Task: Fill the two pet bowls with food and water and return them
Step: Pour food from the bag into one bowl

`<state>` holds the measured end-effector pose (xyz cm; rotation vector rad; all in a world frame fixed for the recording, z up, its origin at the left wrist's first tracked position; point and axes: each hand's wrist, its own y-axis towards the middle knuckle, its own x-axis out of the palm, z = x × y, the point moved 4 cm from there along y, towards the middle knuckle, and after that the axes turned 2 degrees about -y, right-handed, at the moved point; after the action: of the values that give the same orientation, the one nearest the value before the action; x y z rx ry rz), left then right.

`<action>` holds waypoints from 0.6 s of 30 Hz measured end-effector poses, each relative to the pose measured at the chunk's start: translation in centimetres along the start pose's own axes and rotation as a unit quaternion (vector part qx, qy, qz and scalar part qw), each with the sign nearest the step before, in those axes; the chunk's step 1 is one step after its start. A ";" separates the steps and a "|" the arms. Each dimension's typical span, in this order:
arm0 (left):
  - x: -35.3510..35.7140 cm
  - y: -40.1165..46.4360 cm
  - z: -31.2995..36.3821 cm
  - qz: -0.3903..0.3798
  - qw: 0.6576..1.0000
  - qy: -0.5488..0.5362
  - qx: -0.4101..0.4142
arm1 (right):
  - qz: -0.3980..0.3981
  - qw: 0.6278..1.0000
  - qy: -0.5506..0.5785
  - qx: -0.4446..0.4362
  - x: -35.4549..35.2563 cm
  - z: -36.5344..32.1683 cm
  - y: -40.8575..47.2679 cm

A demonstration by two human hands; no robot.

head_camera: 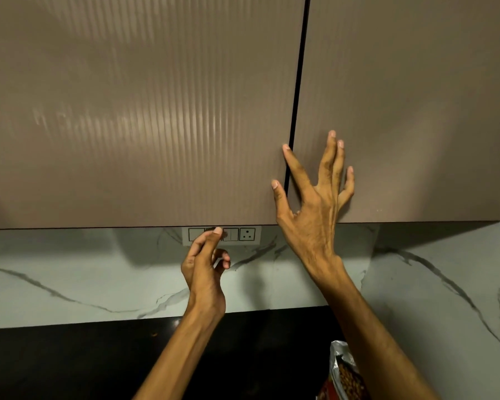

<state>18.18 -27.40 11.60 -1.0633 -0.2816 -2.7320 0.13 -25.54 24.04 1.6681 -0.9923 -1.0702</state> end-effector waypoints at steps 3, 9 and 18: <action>0.0 -0.6 -1.2 0.000 1.000 0.008 -0.015 | -0.004 1.000 0.005 0.006 -0.5 0.9 -1.3; 0.4 -2.0 -3.3 -0.019 0.999 0.023 -0.038 | -0.009 0.999 0.026 0.018 -2.0 2.2 -4.5; 0.5 -4.5 -7.0 -0.029 0.993 0.049 -0.099 | -0.049 0.995 0.005 0.089 -4.5 3.9 -9.7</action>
<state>12.16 -24.83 6.41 -0.9758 -0.0263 -2.9014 -3.43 -19.67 15.00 1.8810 -1.0325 -1.0608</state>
